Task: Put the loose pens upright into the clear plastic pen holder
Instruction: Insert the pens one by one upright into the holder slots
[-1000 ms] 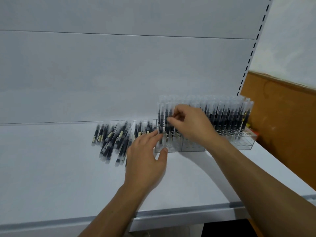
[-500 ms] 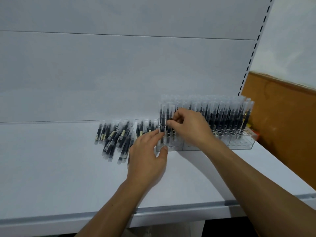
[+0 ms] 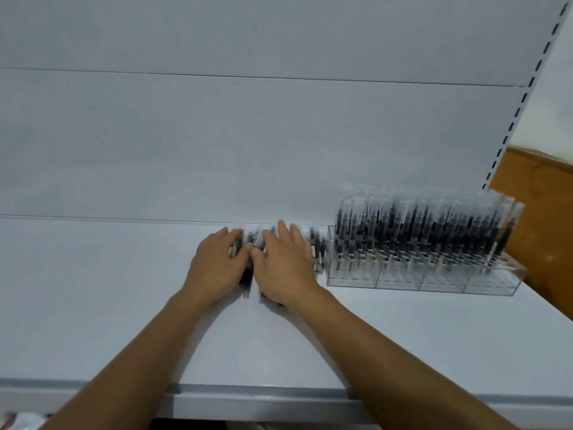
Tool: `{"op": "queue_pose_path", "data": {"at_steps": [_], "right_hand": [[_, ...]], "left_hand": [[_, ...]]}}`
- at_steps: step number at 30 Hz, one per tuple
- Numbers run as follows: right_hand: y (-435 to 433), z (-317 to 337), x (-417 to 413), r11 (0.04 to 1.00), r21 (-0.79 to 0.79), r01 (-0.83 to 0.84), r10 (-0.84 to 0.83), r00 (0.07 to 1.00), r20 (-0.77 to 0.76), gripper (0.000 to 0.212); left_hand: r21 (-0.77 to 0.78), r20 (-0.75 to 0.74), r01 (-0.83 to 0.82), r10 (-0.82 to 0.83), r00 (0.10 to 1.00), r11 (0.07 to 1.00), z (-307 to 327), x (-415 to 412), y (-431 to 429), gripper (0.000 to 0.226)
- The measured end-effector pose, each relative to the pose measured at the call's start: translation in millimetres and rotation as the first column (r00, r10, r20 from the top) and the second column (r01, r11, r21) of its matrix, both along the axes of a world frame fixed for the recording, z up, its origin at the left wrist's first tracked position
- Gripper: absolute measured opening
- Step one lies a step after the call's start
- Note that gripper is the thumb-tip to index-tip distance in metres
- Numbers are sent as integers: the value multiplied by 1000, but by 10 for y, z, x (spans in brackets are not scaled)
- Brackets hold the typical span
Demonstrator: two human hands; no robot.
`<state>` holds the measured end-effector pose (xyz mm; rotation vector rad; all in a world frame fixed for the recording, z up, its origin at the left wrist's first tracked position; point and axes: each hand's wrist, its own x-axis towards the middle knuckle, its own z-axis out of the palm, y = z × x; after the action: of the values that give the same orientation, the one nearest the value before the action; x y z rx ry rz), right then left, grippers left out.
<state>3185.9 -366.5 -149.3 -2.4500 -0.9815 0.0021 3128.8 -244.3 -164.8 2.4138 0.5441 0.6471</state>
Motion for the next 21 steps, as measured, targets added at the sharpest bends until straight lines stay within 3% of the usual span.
{"op": "queue_pose_path", "data": {"at_steps": [2,10,21], "right_hand": [[162,-13,128,993,-87,81,-83,997,-12,55],[289,-71,520,952,-180,246,-275,948,-162,65],[349,-97,542,979,-118,164,-179,975,-133,57]], "left_hand": [[21,-73,15,-14,997,1000,-53,53,77,40],[-22,-88,109,-110,990,994,-121,277,107,35],[-35,-94,125,-128,987,992,-155,205,171,34]]}}
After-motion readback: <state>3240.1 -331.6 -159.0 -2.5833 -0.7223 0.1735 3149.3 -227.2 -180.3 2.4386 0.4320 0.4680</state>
